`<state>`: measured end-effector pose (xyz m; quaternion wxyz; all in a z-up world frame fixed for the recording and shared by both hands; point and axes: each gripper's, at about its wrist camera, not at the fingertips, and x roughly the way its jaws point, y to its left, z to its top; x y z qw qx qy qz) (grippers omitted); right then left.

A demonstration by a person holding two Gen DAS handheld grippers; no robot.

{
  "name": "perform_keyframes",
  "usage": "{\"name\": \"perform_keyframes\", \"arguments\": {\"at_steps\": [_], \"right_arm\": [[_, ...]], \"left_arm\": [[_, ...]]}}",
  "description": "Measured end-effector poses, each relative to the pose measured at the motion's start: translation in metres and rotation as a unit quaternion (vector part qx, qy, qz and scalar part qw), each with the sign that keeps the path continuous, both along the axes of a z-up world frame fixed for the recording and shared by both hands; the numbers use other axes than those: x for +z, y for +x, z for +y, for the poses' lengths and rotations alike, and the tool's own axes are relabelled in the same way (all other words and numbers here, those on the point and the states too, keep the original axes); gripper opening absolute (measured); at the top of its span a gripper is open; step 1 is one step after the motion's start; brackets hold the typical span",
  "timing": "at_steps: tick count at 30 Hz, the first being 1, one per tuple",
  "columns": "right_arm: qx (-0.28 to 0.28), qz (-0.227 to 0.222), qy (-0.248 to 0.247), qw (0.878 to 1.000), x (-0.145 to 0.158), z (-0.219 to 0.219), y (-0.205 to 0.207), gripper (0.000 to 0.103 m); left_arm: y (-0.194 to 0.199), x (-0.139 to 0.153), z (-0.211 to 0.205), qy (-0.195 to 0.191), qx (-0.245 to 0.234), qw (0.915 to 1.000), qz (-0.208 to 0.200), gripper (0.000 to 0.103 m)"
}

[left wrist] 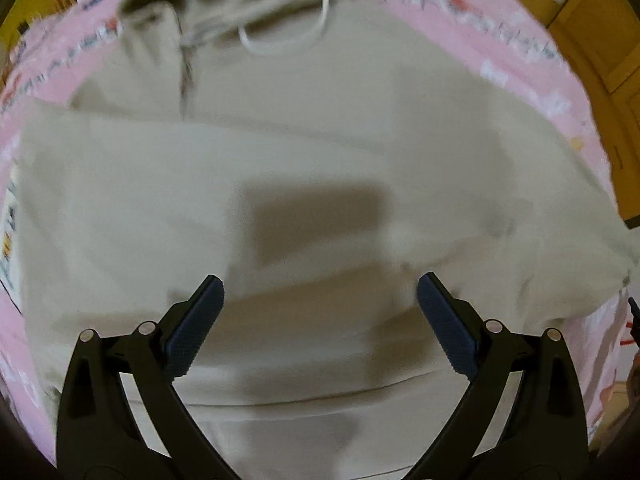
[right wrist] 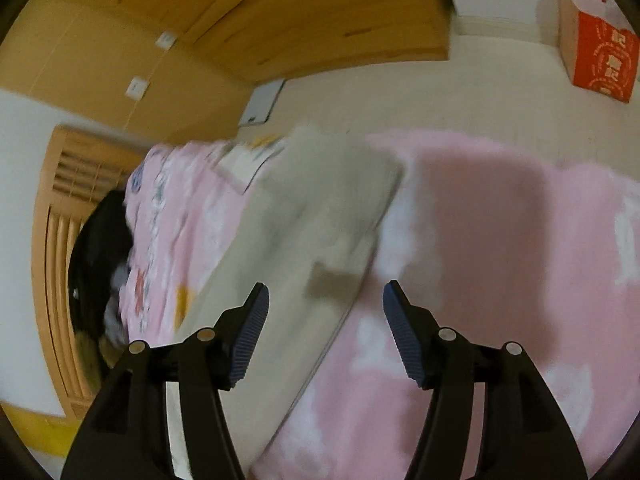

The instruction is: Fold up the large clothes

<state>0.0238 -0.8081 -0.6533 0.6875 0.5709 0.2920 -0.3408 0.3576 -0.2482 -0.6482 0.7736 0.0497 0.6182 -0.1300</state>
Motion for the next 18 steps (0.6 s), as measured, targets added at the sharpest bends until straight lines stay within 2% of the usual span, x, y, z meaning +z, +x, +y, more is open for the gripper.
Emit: {"name": "perform_keyframes", "arguments": {"at_steps": [2,4,7,9,10,12,14,15,16,18], "right_arm": [[-0.004,-0.01,0.029,1.0,-0.02,-0.018,-0.001,0.062],[-0.01,-0.026,0.049,0.998,-0.033,-0.028,0.003,0.062],[-0.014,-0.038,0.035,0.999,-0.039,-0.036,0.015,0.06],[-0.004,-0.027,0.017,0.999,-0.042,-0.038,0.033,0.063],[0.002,-0.028,0.012,1.0,-0.041,-0.043,0.029,0.067],[0.004,-0.016,0.015,1.0,-0.047,-0.048,0.036,0.068],[-0.008,-0.023,0.008,1.0,-0.044,-0.047,0.034,0.058],[-0.003,-0.022,-0.004,1.0,-0.041,-0.048,0.037,0.041],[0.008,-0.018,-0.011,1.0,-0.038,-0.048,0.04,0.028],[0.039,-0.006,-0.027,0.999,-0.033,-0.046,0.047,0.021]], "left_arm": [[-0.003,-0.017,-0.003,0.008,0.005,0.9998,0.018,0.095],[-0.008,-0.025,-0.006,0.022,-0.001,0.9996,0.016,0.096],[-0.013,-0.028,-0.011,0.033,-0.017,0.9993,0.006,0.097],[-0.01,-0.03,-0.011,0.033,-0.027,0.9988,0.026,0.097],[-0.008,-0.03,-0.011,0.031,-0.03,0.9985,0.032,0.097],[-0.008,-0.032,-0.013,0.036,-0.042,0.9975,0.044,0.097],[-0.01,-0.034,-0.018,0.045,-0.057,0.9964,0.043,0.097],[-0.01,-0.034,-0.019,0.046,-0.06,0.9964,0.04,0.097],[-0.01,-0.034,-0.019,0.043,-0.057,0.9968,0.036,0.097],[-0.012,-0.035,-0.02,0.039,-0.056,0.9972,0.03,0.097]]}}
